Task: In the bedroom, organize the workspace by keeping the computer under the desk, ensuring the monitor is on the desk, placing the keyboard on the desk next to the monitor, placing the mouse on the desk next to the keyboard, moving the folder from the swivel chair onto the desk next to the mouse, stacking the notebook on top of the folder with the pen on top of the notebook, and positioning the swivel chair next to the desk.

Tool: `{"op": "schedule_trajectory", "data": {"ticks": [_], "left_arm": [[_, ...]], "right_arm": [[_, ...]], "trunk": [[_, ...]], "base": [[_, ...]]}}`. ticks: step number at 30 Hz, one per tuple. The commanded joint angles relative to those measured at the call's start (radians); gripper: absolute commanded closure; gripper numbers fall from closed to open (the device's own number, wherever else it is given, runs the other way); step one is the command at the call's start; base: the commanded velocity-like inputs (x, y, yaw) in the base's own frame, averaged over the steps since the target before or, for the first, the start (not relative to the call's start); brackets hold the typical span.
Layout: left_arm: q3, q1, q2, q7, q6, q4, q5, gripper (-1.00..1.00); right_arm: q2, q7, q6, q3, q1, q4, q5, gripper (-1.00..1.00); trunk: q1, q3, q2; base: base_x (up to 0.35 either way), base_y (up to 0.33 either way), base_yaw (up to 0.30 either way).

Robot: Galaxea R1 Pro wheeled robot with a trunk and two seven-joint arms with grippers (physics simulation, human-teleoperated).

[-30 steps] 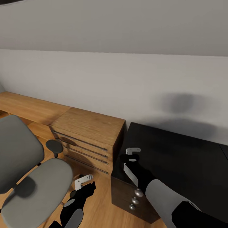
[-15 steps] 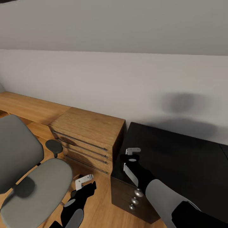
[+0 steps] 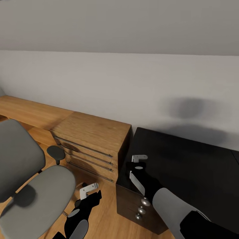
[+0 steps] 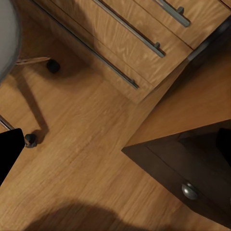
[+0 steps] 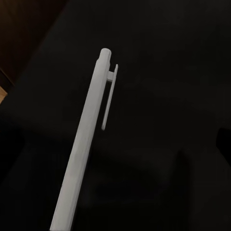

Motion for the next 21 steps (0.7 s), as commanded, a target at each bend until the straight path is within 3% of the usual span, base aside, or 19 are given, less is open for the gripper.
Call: {"op": "schedule_trajectory", "data": {"ticks": [1, 21], "left_arm": [[-0.002, -0.001, 0.001, 0.008, 0.003, -0.002, 0.005, -1.0], [-0.002, -0.001, 0.001, 0.008, 0.003, -0.003, 0.005, -1.0]], "right_arm": [[0.0, -0.007, 0.006, 0.004, -0.001, -0.001, -0.002, -1.0], [0.0, -0.01, 0.007, 0.005, -0.001, -0.001, -0.002, -1.0]], "trunk": [[0.004, -0.004, -0.008], [0.019, -0.017, -0.036]], "base": [[0.0, 0.0, 0.0], [0.0, 0.0, 0.0]]}}
